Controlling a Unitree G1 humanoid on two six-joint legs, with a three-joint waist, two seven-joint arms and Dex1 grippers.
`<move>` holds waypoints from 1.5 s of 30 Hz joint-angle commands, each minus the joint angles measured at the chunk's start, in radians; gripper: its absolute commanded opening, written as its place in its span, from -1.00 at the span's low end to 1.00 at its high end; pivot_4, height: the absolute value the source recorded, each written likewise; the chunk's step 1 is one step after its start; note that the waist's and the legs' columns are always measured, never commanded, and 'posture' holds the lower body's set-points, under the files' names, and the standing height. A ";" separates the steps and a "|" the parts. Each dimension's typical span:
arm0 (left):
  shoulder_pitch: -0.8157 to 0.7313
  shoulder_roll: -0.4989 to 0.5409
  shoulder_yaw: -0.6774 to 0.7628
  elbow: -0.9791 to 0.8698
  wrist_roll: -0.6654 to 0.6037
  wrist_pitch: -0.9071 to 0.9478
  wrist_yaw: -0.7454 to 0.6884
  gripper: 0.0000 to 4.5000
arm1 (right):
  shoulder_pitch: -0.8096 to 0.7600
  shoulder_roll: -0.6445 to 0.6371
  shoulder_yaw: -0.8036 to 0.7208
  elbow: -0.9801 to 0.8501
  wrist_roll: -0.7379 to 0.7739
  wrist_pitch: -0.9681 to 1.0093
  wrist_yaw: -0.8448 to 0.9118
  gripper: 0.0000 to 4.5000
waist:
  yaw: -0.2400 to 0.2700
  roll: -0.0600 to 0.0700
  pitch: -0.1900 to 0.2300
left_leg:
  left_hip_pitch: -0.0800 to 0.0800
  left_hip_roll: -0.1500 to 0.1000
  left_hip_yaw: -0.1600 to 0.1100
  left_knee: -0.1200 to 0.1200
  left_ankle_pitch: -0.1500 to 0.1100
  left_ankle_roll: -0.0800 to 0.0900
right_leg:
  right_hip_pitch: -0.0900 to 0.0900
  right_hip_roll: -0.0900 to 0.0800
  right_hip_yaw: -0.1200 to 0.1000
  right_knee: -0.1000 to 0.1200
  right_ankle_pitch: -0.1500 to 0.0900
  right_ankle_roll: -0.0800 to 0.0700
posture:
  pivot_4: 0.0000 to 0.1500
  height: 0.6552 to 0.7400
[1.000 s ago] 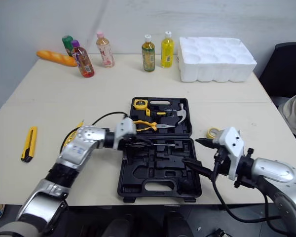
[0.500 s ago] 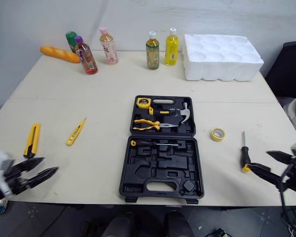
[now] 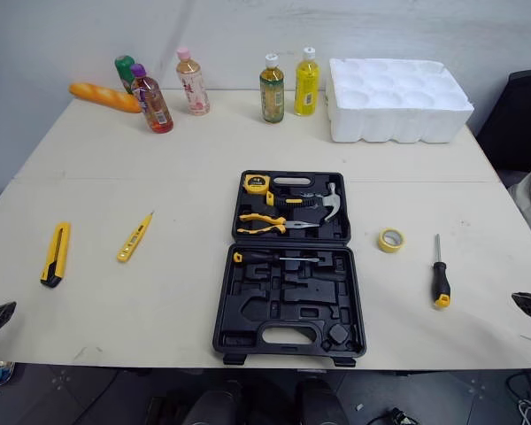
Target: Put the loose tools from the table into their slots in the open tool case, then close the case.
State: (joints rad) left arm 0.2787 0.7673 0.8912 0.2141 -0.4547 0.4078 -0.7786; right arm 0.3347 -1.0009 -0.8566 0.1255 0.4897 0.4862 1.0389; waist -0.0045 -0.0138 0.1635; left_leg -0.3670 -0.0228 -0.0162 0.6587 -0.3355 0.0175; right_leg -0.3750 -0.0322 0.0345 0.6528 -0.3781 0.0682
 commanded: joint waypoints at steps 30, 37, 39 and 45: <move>-0.836 0.014 -0.871 -0.548 -0.313 0.256 -0.386 0.98 | -0.047 0.550 0.239 -0.878 0.050 0.428 -0.863 1.00 | -0.024 0.004 0.001 | -0.001 0.000 -0.001 -0.001 0.009 -0.013 | -0.002 0.003 0.001 0.005 0.000 0.000 | 1.00 1.00; -0.966 -0.102 -0.970 -0.472 -0.256 0.189 -0.429 0.98 | -0.207 0.462 0.236 -0.801 0.118 0.677 -0.892 1.00 | -0.024 0.004 0.001 | -0.001 0.000 -0.001 0.001 0.010 -0.013 | -0.002 0.005 0.001 0.007 0.000 0.000 | 1.00 1.00; -0.976 -0.130 -0.983 -0.460 -0.234 0.168 -0.426 0.98 | -0.261 0.446 0.237 -0.770 0.130 0.732 -0.889 1.00 | -0.023 0.004 0.001 | -0.002 0.000 -0.001 0.002 0.010 -0.013 | -0.002 0.005 0.001 0.007 0.000 0.000 | 1.00 1.00; -0.988 -0.187 -0.989 -0.460 -0.218 0.156 -0.402 0.98 | -0.378 0.447 0.247 -0.662 0.103 0.843 -0.918 1.00 | -0.022 0.004 0.001 | -0.003 0.000 -0.002 0.002 0.010 -0.012 | -0.002 0.005 0.001 0.007 0.000 0.000 | 1.00 1.00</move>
State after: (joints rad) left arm -0.6913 0.5833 -0.1088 -0.2235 -0.6725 0.5784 -1.1877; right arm -0.0369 -0.5463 -0.5965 -0.5378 0.6016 1.3101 0.1276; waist -0.0262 -0.0097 0.1644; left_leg -0.3703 -0.0226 -0.0178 0.6611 -0.3255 0.0054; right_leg -0.3774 -0.0274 0.0357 0.6603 -0.3781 0.0684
